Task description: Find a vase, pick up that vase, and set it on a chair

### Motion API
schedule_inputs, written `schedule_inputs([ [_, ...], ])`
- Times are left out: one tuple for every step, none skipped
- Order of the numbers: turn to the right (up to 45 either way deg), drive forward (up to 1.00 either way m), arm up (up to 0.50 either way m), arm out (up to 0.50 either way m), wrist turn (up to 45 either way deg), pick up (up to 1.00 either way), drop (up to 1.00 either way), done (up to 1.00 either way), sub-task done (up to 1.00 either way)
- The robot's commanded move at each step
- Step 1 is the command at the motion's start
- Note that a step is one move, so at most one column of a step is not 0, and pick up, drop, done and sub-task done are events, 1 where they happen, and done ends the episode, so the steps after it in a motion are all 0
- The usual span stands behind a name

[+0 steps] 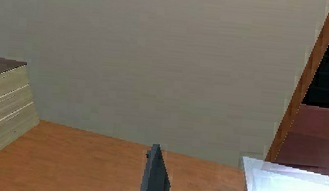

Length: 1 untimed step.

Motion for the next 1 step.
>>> schedule_inputs([
  [0.0, 0.0, 0.0, 0.0, 0.0, 0.0, 0.0, 1.0, 0.0],
])
